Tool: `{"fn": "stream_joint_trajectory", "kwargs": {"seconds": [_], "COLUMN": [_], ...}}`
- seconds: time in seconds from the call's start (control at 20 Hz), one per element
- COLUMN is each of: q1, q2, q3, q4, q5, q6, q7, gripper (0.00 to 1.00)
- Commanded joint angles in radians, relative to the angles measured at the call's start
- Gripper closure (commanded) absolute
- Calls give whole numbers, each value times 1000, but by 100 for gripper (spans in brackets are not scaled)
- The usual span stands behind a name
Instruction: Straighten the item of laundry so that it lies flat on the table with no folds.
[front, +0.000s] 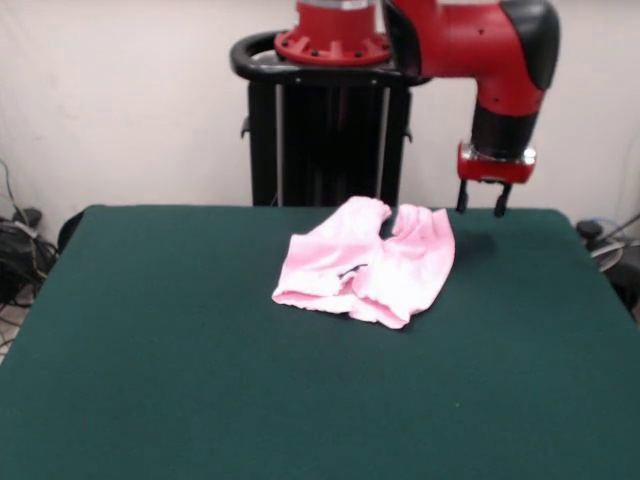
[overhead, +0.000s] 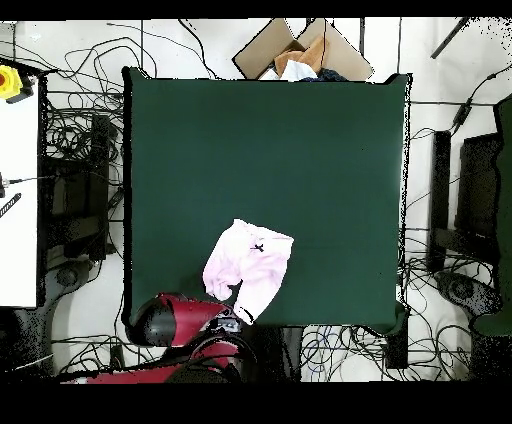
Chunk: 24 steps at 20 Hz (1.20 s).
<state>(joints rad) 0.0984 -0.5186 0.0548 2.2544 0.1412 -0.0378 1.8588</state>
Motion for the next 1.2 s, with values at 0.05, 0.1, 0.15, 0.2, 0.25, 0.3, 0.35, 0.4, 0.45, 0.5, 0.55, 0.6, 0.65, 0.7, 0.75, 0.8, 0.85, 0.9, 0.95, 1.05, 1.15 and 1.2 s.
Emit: {"fn": "stream_joint_trajectory", "kwargs": {"seconds": [0.05,0.1,0.15,0.2,0.25,0.3,0.35,0.4,0.45,0.5,0.55,0.6,0.65,0.7,0.75,0.8,0.85,0.9,0.95,1.05,1.15,1.2], "q1": [186,213,227,248,256,268,267,259,248,249,242,234,229,234,240,245,257,266,274,281,264,252], "q2": [-42,-50,-57,-56,-59,-56,-59,-65,-74,-81,-94,-106,-120,-128,-136,-138,-128,-106,-84,-29,14,30], "q3": [-168,-200,-215,-241,-247,-257,-255,-252,-245,-252,-250,-249,-252,-268,-284,-302,-329,-350,-371,-399,-400,-393], "q4": [-147,-151,-147,-154,-151,-151,-150,-153,-153,-155,-156,-157,-160,-168,-175,-181,-193,-203,-213,-228,-240,-244], "q5": [172,200,224,252,277,295,305,305,306,316,317,319,319,324,329,330,337,339,341,340,317,300], "q6": [-212,-217,-249,-258,-278,-301,-320,-315,-304,-287,-262,-238,-204,-174,-145,-129,-110,-108,-106,-132,-156,-175], "q7": [256,241,242,229,232,225,226,214,208,194,183,173,159,141,124,109,92,81,70,64,64,69], "gripper": [0,0,0,0,0,0,0,0,0,0,0,0,0,0,0,0,0,0,0,0,0,0]}}
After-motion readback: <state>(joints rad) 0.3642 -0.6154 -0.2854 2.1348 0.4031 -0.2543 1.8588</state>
